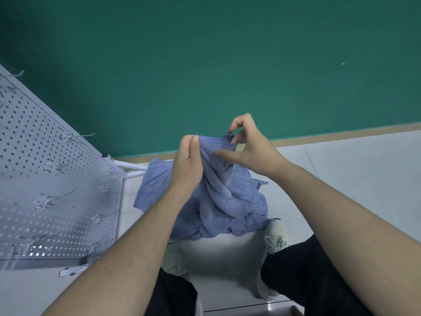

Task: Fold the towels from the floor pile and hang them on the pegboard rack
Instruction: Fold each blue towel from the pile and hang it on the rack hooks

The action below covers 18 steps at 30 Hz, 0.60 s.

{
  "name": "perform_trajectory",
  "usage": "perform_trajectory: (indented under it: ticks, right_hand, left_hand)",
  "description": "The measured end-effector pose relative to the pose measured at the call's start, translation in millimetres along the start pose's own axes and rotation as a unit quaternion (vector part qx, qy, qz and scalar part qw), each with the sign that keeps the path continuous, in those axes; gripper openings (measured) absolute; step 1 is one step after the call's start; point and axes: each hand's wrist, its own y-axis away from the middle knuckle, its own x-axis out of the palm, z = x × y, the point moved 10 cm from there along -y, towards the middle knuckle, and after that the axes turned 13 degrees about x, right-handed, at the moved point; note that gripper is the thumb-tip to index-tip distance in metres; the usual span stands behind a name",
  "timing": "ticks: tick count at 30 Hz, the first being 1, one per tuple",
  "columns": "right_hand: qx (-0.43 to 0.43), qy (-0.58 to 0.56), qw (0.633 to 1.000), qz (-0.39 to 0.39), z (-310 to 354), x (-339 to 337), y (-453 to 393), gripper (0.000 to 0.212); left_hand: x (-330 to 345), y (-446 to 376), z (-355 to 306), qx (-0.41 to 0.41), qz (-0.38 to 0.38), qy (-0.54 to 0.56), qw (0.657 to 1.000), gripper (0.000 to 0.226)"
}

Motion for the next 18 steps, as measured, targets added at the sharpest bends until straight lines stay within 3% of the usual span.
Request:
perform_trajectory:
  ticks: [2,4,7,11,14,16,18]
  right_hand:
    - [0.021,0.04,0.999,0.03,-6,4,0,0.05]
    - [0.032,0.081,0.994,0.072,-12,13,0,0.035]
    - [-0.005,0.182,0.98,0.076,-8,15,-1,0.017]
    - [-0.077,0.256,0.963,0.009,8,2,-2,0.018]
    - [-0.144,0.296,0.942,-0.067,18,-10,3,0.038]
    - [-0.136,0.328,0.931,-0.089,16,-19,1,0.048]
    - [-0.072,0.332,0.939,-0.057,1,-23,-4,0.05]
  left_hand:
    - [-7,0,-2,-0.004,-0.018,-0.005,1.0,0.027]
    - [-11,1,-3,-0.005,-0.019,-0.013,1.0,0.027]
    - [-9,2,-7,0.009,0.003,-0.026,1.0,0.029]
    - [-6,0,-12,0.037,0.018,-0.044,0.998,0.03]
    - [-2,-1,-21,0.055,0.027,-0.032,0.998,0.026]
    - [0,-1,-25,0.063,0.035,0.0,0.997,0.018]
    - [0,-1,-24,0.059,0.05,0.049,0.996,0.011]
